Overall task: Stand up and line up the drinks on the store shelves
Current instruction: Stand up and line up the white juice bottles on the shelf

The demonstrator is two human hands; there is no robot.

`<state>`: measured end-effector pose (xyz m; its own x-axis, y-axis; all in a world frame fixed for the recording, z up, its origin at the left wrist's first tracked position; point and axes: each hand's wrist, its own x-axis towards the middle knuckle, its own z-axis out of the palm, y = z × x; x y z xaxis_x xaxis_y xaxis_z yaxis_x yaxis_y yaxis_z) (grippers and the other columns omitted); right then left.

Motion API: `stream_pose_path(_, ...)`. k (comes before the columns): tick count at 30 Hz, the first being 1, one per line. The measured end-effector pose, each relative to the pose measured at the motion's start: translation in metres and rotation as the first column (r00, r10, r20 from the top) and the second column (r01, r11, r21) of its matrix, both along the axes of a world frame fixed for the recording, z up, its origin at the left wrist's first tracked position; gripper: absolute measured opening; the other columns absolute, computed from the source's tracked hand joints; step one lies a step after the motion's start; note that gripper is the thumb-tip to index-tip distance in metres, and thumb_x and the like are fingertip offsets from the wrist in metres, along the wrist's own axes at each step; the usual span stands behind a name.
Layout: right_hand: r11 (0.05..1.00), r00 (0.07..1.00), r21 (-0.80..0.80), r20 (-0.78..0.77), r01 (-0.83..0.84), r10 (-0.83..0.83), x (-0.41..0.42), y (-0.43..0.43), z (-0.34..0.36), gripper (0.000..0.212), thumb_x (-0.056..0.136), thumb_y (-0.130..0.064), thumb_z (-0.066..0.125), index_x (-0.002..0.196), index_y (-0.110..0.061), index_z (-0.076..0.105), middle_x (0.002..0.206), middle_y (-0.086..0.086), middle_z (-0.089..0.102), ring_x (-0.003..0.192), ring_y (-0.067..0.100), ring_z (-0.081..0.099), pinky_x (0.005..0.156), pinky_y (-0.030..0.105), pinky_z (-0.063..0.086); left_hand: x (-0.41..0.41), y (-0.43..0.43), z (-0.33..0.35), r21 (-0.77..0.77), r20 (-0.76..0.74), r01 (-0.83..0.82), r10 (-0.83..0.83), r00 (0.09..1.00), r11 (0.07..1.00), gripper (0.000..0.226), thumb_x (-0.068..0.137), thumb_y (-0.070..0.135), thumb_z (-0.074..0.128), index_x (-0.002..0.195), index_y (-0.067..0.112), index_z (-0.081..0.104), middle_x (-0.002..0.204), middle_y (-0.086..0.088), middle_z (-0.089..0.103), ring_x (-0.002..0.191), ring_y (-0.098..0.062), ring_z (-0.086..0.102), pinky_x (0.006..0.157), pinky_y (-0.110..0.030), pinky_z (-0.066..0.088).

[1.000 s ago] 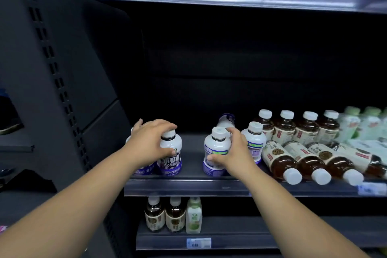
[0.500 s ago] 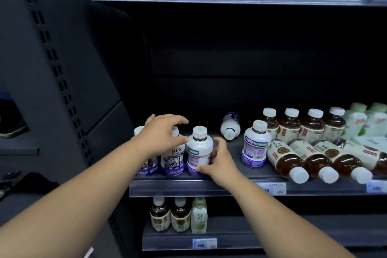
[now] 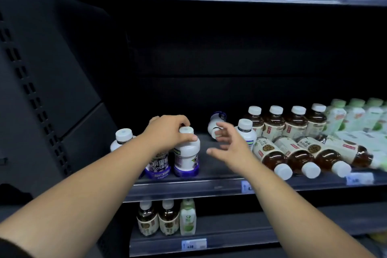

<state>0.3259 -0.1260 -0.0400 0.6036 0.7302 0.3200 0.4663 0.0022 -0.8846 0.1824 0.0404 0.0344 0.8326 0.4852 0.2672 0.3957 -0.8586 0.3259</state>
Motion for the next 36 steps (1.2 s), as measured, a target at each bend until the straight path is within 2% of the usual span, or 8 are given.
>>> stream_pose_path(4,0.953,0.952,0.192,0.151,0.235,-0.266,0.036,-0.026,0.036,0.053,0.075,-0.020,0.085,0.113,-0.043,0.057,0.115,-0.010,0.062,0.111,0.005,0.059,0.094,0.030,0.051,0.009,0.003,0.005,0.028,-0.046,-0.038,0.039,0.998,0.999,0.044,0.071,0.073,0.067,0.093,0.034,0.065,0.085,0.015,0.066,0.086,-0.008,0.061,0.083,-0.032,0.048)
stream_pose_path(7,0.940,0.923,0.074,0.178,0.333,-0.341,0.066,-0.028,0.043,0.059,0.075,-0.033,0.083,0.128,-0.037,0.055,0.124,-0.006,0.058,0.117,0.013,0.058,0.095,0.038,0.052,0.013,0.008,0.007,-0.010,-0.081,-0.070,0.069,0.994,0.997,0.048,0.064,0.077,0.069,0.084,0.033,0.066,0.081,0.015,0.067,0.082,-0.006,0.061,0.080,-0.032,0.051)
stream_pose_path(11,0.915,0.940,-0.262,0.235,0.306,-0.247,0.084,-0.020,0.038,0.051,0.083,-0.041,0.077,0.129,-0.027,0.059,0.124,-0.001,0.062,0.118,0.019,0.058,0.093,0.031,0.045,0.015,0.015,0.007,-0.196,-0.063,-0.037,0.025,0.998,0.980,0.041,0.059,0.065,0.081,0.078,0.030,0.069,0.077,0.011,0.071,0.078,-0.007,0.067,0.074,-0.034,0.058)
stream_pose_path(21,0.979,0.996,-0.189,0.015,-0.079,0.083,0.057,-0.003,0.024,0.031,0.081,-0.025,0.079,0.106,-0.038,0.066,0.105,-0.008,0.072,0.102,0.013,0.067,0.094,0.035,0.053,0.005,0.025,0.015,-0.459,-0.057,0.127,-0.172,0.983,0.880,0.031,0.077,0.013,0.083,0.104,0.020,0.069,0.102,0.004,0.073,0.102,-0.020,0.069,0.093,-0.041,0.055)
stream_pose_path(26,0.967,0.971,-0.121,-0.115,-0.224,0.211,0.036,0.015,0.020,0.036,0.086,-0.012,0.076,0.114,-0.031,0.063,0.110,-0.005,0.071,0.104,0.010,0.065,0.096,0.033,0.051,0.005,0.022,0.008,-0.413,-0.029,0.135,-0.161,0.987,0.901,0.038,0.075,0.029,0.085,0.109,0.026,0.067,0.105,0.009,0.069,0.100,-0.010,0.065,0.091,-0.029,0.053)
stream_pose_path(31,0.992,0.999,-0.121,0.027,0.025,-0.022,0.027,0.026,0.018,0.044,0.067,-0.050,0.081,0.106,-0.036,0.068,0.106,-0.011,0.071,0.098,0.007,0.067,0.086,0.029,0.054,0.001,0.024,0.007,-0.266,-0.020,0.100,-0.109,0.994,0.959,0.031,0.070,0.041,0.087,0.094,0.032,0.070,0.091,0.014,0.071,0.086,-0.003,0.066,0.078,-0.027,0.054)
stream_pose_path(34,0.991,0.999,-0.124,-0.016,-0.054,0.052,0.025,0.027,0.027,0.035,0.084,-0.022,0.076,0.116,-0.029,0.065,0.111,-0.008,0.069,0.102,0.011,0.065,0.083,0.022,0.049,0.003,0.025,0.011,-0.224,-0.066,0.118,-0.136,0.988,0.967,0.027,0.071,0.040,0.086,0.093,0.034,0.070,0.091,0.016,0.069,0.087,-0.002,0.064,0.076,-0.026,0.051)
stream_pose_path(36,0.984,0.994,-0.137,-0.033,-0.110,0.107,0.024,0.027,0.030,0.043,0.083,-0.024,0.077,0.123,-0.031,0.061,0.117,-0.007,0.065,0.106,0.011,0.063,0.085,0.022,0.049,0.002,0.025,0.008,-0.274,-0.050,0.118,-0.136,0.989,0.954,0.027,0.070,0.043,0.085,0.092,0.036,0.069,0.092,0.017,0.070,0.089,-0.002,0.065,0.081,-0.030,0.055)
